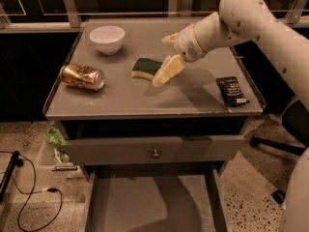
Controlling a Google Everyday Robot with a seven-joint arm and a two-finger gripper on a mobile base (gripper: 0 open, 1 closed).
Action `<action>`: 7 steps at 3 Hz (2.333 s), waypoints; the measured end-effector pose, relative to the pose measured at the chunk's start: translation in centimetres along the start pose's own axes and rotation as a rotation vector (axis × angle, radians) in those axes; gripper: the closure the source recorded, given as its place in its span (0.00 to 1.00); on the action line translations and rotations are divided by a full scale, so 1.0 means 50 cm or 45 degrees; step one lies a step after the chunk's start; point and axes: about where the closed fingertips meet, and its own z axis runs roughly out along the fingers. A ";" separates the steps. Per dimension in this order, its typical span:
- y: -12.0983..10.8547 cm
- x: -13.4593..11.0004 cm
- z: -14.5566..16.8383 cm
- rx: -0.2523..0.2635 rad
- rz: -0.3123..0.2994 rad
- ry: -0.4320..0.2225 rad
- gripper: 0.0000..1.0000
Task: Place sponge into middle drawer
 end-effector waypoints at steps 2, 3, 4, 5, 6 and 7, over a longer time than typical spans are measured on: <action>-0.013 0.020 0.027 0.009 0.068 -0.008 0.00; -0.029 0.013 0.090 0.005 0.133 0.001 0.00; -0.028 0.013 0.090 0.005 0.133 0.001 0.00; -0.028 0.013 0.090 0.005 0.133 0.001 0.19; -0.028 0.013 0.090 0.005 0.133 0.001 0.42; -0.028 0.013 0.090 0.005 0.133 0.001 0.65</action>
Offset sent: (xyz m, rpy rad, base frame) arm 0.0233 -0.0014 -0.0327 0.0490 0.0756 -0.0987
